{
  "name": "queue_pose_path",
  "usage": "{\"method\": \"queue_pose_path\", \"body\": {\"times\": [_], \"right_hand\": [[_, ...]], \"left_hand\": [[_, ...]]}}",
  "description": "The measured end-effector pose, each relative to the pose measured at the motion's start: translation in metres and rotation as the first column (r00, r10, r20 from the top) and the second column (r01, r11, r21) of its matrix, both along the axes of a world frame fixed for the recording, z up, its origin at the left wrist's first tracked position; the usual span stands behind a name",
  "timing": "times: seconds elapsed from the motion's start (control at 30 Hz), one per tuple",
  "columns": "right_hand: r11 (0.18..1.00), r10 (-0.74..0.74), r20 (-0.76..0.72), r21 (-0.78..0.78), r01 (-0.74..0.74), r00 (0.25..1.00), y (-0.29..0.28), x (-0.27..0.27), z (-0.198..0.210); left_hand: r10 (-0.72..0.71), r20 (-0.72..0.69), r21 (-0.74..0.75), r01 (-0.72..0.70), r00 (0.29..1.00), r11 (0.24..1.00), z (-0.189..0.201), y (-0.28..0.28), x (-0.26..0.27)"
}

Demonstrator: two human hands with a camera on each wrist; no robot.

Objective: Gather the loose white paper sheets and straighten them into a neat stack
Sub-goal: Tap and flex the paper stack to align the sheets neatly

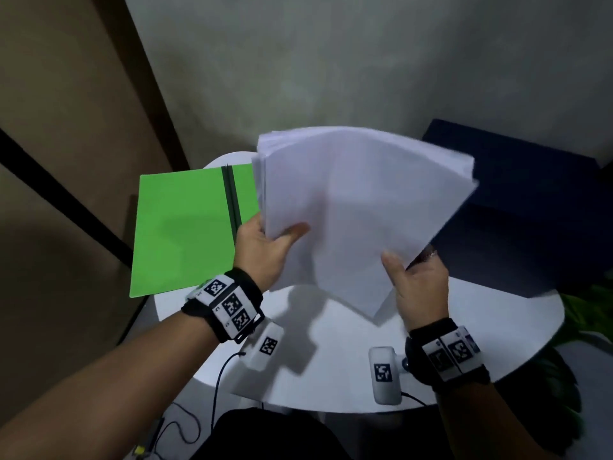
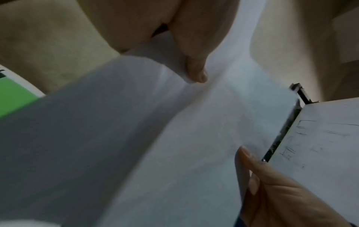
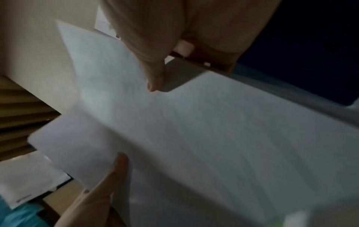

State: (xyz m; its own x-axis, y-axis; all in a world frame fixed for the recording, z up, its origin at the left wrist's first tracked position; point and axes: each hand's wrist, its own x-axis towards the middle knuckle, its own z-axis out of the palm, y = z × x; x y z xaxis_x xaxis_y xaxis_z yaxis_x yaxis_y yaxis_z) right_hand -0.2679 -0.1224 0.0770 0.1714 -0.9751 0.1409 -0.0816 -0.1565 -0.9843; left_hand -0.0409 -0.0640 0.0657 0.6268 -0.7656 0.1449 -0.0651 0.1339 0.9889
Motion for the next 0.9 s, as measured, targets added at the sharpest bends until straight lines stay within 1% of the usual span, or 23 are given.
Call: {"method": "queue_pose_path", "body": {"times": [0.03,0.1,0.13,0.17,0.2,0.3,0.4,0.53,0.67,0.73,0.83,0.9], "right_hand": [[0.999,-0.009,0.003,0.049,0.009,1.000,0.005,-0.003,-0.007],[0.986,-0.028,0.006,0.163,0.026,1.000,0.017,-0.006,-0.020],[0.981,-0.036,-0.016,0.190,0.038,0.999,0.019,-0.007,-0.025],[0.983,-0.041,-0.035,0.179,0.047,0.999,0.019,-0.009,-0.029],[0.986,-0.042,-0.040,0.159,0.048,0.998,0.019,-0.011,-0.032],[0.990,-0.046,-0.040,0.128,0.051,0.998,0.012,-0.014,-0.030],[0.983,-0.044,0.002,0.176,0.043,0.999,0.009,-0.014,-0.024],[0.982,-0.073,0.042,0.177,0.065,0.996,0.003,-0.012,-0.018],[0.986,-0.101,0.102,0.141,0.086,0.990,-0.001,-0.008,-0.012],[0.991,-0.091,0.125,0.114,0.077,0.988,-0.001,-0.006,-0.004],[0.994,-0.085,0.124,0.077,0.076,0.989,-0.003,-0.005,0.003],[0.993,-0.083,0.137,0.090,0.071,0.987,-0.003,-0.004,0.004]], "left_hand": [[-0.016,0.010,0.034,0.016,1.000,0.999,-0.006,0.004,-0.003],[-0.139,0.013,0.121,0.137,0.990,0.983,-0.021,0.016,-0.008],[-0.203,0.011,0.145,0.199,0.979,0.969,-0.028,0.021,-0.008],[-0.242,0.011,0.161,0.237,0.970,0.958,-0.032,0.022,-0.008],[-0.256,0.007,0.168,0.252,0.967,0.953,-0.033,0.023,-0.008],[-0.238,0.002,0.197,0.233,0.971,0.952,-0.031,0.015,-0.003],[-0.229,-0.062,0.204,0.237,0.971,0.950,-0.029,0.011,-0.002],[-0.215,-0.078,0.085,0.221,0.974,0.972,-0.015,0.009,-0.004],[-0.223,0.000,-0.059,0.222,0.975,0.973,0.014,0.007,-0.010],[-0.216,0.005,-0.107,0.216,0.976,0.971,0.026,0.007,-0.013],[-0.138,0.020,-0.120,0.140,0.990,0.983,0.032,0.003,-0.012],[-0.137,-0.054,-0.123,0.130,0.989,0.984,0.034,0.002,-0.011]]}}
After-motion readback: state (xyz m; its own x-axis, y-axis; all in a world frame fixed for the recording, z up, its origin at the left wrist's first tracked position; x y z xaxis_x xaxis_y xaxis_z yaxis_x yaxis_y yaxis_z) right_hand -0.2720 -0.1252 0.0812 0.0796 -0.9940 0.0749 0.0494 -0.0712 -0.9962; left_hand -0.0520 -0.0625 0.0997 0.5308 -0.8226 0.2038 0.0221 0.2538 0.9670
